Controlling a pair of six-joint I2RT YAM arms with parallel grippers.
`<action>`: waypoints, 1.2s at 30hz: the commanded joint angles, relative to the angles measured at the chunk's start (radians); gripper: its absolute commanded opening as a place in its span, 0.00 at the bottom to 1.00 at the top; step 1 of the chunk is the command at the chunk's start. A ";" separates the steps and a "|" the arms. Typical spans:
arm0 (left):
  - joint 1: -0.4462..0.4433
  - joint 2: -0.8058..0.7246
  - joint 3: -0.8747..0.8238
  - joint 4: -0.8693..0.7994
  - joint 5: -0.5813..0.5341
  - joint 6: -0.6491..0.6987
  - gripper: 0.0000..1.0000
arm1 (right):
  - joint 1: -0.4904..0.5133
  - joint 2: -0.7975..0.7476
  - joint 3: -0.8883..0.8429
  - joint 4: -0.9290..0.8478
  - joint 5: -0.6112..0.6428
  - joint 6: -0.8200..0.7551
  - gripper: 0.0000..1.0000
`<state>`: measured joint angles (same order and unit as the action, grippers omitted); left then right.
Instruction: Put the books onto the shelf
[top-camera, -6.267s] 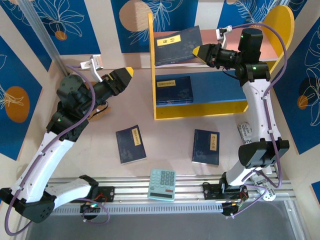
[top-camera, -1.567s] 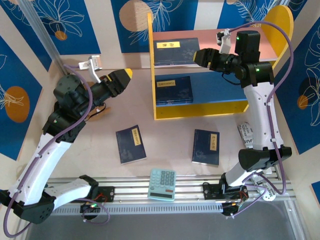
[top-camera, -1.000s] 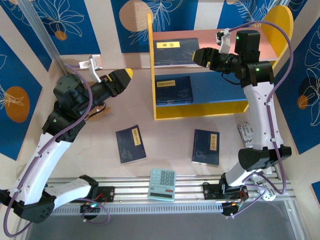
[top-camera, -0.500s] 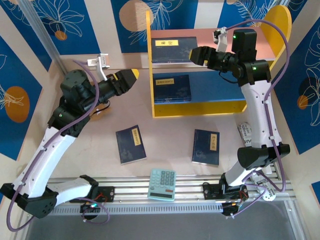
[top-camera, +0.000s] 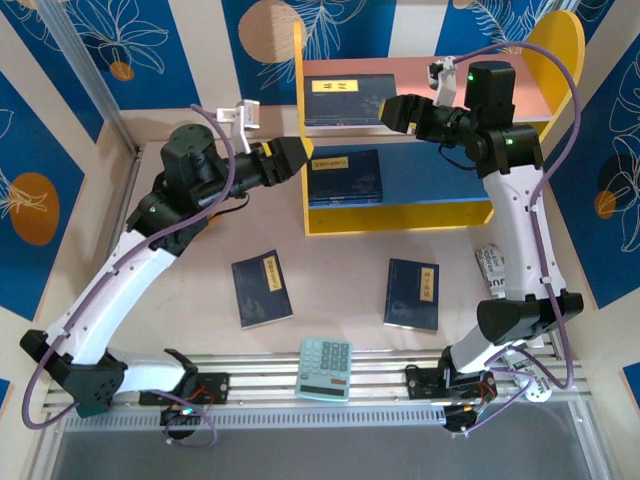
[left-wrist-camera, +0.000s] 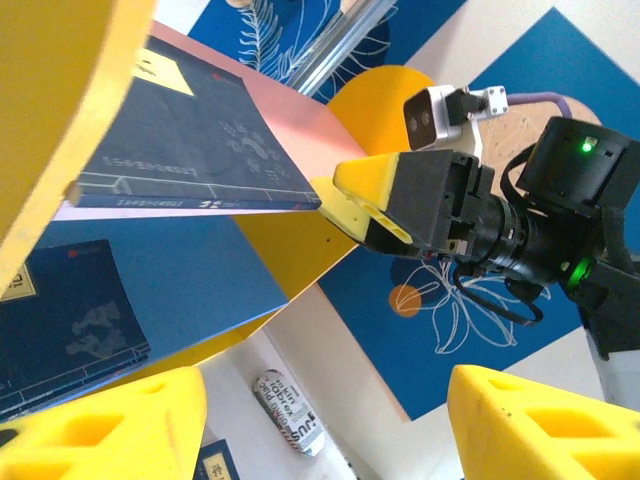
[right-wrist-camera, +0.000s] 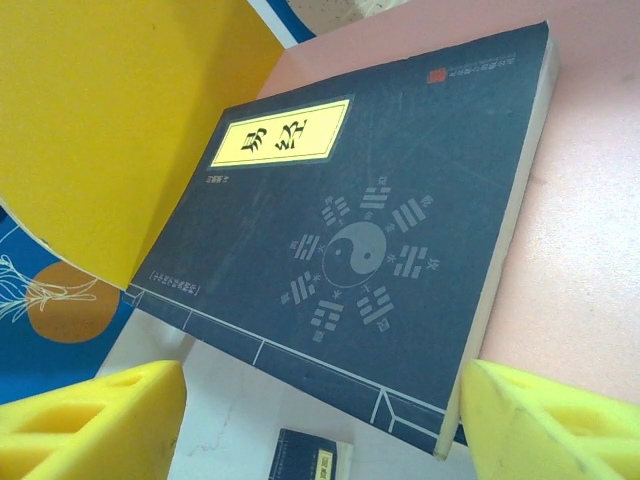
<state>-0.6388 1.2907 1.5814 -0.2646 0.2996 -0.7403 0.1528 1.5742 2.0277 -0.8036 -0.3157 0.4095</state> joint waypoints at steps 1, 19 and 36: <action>-0.023 0.030 0.070 -0.042 -0.036 0.055 0.65 | -0.007 -0.015 -0.036 -0.040 -0.002 -0.016 0.74; -0.033 0.201 0.230 -0.133 -0.073 0.124 0.65 | -0.004 -0.086 -0.109 -0.030 -0.023 -0.024 0.73; -0.032 0.277 0.307 -0.196 -0.152 0.178 0.65 | 0.023 -0.092 -0.112 -0.030 -0.059 -0.020 0.72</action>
<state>-0.6643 1.5585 1.8477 -0.4419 0.1719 -0.5915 0.1669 1.5135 1.9217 -0.8200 -0.3477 0.3977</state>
